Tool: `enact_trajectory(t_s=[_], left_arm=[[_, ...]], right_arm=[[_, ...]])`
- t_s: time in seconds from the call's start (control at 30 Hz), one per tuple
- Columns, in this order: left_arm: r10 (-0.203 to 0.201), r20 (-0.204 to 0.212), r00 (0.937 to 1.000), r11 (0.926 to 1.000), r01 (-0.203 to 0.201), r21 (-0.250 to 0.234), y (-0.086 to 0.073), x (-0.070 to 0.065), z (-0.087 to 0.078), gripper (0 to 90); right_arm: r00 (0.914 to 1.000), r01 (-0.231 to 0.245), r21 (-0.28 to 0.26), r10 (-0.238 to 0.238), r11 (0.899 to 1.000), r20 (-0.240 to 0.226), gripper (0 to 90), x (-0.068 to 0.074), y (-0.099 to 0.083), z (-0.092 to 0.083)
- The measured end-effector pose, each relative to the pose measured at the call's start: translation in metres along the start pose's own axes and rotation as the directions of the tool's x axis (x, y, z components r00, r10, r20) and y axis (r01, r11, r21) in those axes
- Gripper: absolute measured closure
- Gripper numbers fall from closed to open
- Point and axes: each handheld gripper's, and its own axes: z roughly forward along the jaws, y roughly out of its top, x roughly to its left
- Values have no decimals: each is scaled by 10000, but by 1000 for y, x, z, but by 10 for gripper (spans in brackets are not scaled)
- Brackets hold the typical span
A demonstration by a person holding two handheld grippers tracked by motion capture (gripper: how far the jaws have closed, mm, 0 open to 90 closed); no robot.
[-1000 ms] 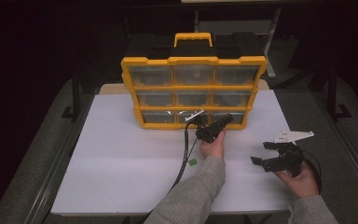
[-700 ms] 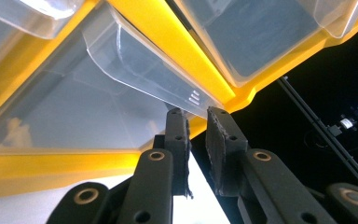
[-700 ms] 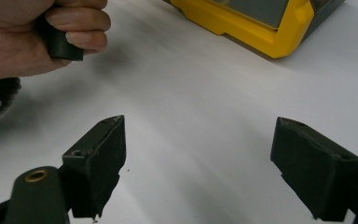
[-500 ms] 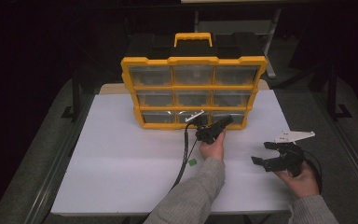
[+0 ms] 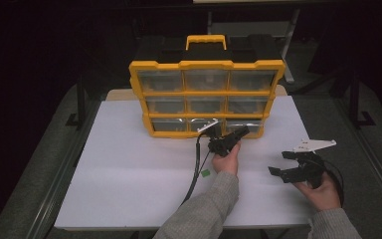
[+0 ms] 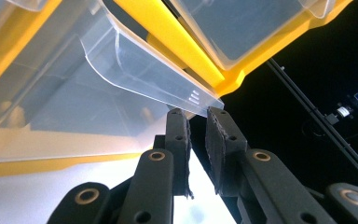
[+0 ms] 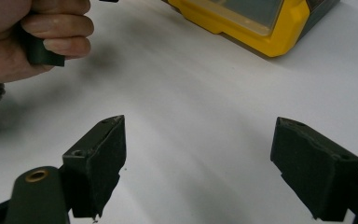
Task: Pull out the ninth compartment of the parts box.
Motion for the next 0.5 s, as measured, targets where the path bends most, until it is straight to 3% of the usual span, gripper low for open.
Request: enact_trajectory(t_s=[0.4,0.5], left_arm=[[325,200,9993,9993,-329,186,-5,-3,-8,782],[238,263,9994,9995,-243,179,-7,-3,-10,776]], right_arm=[[10000,-26,-51,25,10000,-20,170,1,1,0],[10000,31,-32,-31,10000,-13,171,1,1,1]])
